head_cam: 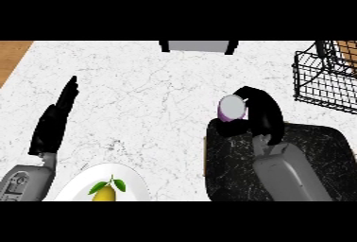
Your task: Pick the can from the tray and place it in the tiered basket
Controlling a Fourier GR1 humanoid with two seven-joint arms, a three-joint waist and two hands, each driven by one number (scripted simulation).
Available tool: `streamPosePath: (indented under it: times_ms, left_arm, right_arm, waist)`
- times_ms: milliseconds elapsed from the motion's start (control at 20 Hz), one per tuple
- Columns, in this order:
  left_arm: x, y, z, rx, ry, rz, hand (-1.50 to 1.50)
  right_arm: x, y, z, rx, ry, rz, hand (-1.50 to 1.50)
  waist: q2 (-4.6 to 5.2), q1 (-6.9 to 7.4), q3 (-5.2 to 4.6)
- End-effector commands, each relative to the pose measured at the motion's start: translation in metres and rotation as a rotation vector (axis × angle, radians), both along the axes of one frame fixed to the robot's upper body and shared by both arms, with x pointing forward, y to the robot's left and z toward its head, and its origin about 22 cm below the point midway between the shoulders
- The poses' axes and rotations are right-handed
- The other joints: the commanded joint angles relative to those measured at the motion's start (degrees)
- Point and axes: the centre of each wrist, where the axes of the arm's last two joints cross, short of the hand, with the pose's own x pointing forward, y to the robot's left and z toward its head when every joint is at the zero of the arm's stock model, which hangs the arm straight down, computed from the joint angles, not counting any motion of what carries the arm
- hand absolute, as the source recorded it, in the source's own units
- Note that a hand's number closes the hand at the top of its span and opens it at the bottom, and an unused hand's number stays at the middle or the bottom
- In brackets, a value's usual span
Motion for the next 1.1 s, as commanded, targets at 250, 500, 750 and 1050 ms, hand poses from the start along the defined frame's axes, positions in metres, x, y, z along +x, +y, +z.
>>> streamPosePath:
  times_ms: [250,500,750,1050]
  left_arm:
    - [-0.006,0.015,0.003,-0.009,0.011,0.036,0.00]
    - [-0.018,0.007,-0.007,0.006,0.007,0.059,0.00]
    - [-0.008,0.017,0.001,0.005,0.010,0.056,0.00]
    - [-0.009,0.004,0.003,0.005,0.001,0.044,0.00]
  right_arm:
    - [0.037,0.022,0.087,-0.093,-0.408,0.003,1.50]
    - [0.034,0.006,0.140,-0.135,-0.530,-0.059,1.50]
    - [0.040,-0.002,0.173,-0.305,-0.511,-0.117,1.50]
    - [0.070,-0.063,0.206,-0.166,-0.479,-0.056,1.50]
  waist:
    - [-0.69,-2.27,0.02]
    - [-0.84,-2.67,0.03]
    - [-0.79,-2.83,0.01]
    - [-0.60,-2.41,0.05]
